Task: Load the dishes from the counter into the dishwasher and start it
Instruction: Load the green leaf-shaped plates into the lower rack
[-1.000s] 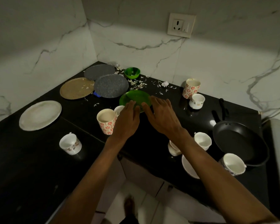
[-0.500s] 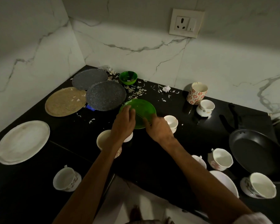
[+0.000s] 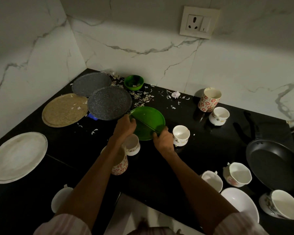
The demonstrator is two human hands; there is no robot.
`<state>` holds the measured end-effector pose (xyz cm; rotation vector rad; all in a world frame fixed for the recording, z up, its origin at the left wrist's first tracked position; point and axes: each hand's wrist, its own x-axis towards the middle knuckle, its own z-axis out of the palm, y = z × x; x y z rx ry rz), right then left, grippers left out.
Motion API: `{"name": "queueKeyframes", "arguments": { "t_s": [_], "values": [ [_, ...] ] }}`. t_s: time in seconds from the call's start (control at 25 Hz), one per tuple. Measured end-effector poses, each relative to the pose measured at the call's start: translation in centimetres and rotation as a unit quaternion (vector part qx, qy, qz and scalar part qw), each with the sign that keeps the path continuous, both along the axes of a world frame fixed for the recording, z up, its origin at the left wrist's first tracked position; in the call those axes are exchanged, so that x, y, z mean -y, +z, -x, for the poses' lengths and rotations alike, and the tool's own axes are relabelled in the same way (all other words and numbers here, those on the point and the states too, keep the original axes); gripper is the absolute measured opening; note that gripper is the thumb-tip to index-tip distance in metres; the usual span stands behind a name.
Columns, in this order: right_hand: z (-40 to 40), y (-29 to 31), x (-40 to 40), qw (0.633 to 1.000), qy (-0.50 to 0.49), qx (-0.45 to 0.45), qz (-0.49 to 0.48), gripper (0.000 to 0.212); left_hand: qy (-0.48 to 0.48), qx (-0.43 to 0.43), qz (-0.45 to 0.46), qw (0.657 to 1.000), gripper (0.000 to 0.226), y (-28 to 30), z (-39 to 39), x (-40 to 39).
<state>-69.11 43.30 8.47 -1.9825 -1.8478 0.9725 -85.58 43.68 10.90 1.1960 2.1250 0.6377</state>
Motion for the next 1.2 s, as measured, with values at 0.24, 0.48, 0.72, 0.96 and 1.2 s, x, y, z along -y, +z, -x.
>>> {"name": "queueKeyframes", "arguments": {
  "t_s": [0.24,0.48,0.72,0.96,1.2],
  "values": [
    [0.5,-1.2,-1.1,0.985,-0.092,-0.131,0.071,0.038,0.035,0.009,-0.017,0.999,0.033,-0.9,0.1,-0.8],
    [1.0,0.4,-1.6,0.958,-0.141,-0.237,0.078,0.031,0.058,0.036,-0.013,0.998,0.039,-1.3,1.0,-1.5],
    [1.1,2.9,-2.1,0.956,-0.114,-0.270,-0.031,0.017,0.056,0.107,-0.072,0.990,0.036,-0.1,1.9,-1.9],
    [-0.7,7.4,0.2,0.930,-0.088,-0.335,-0.121,0.018,-0.011,0.076,-0.192,0.978,0.063,3.7,0.4,-2.6],
    [-2.5,8.5,3.1,0.933,-0.079,-0.316,-0.151,0.021,0.031,0.076,-0.206,0.975,0.063,5.0,-0.7,-3.3]
  ]
}}
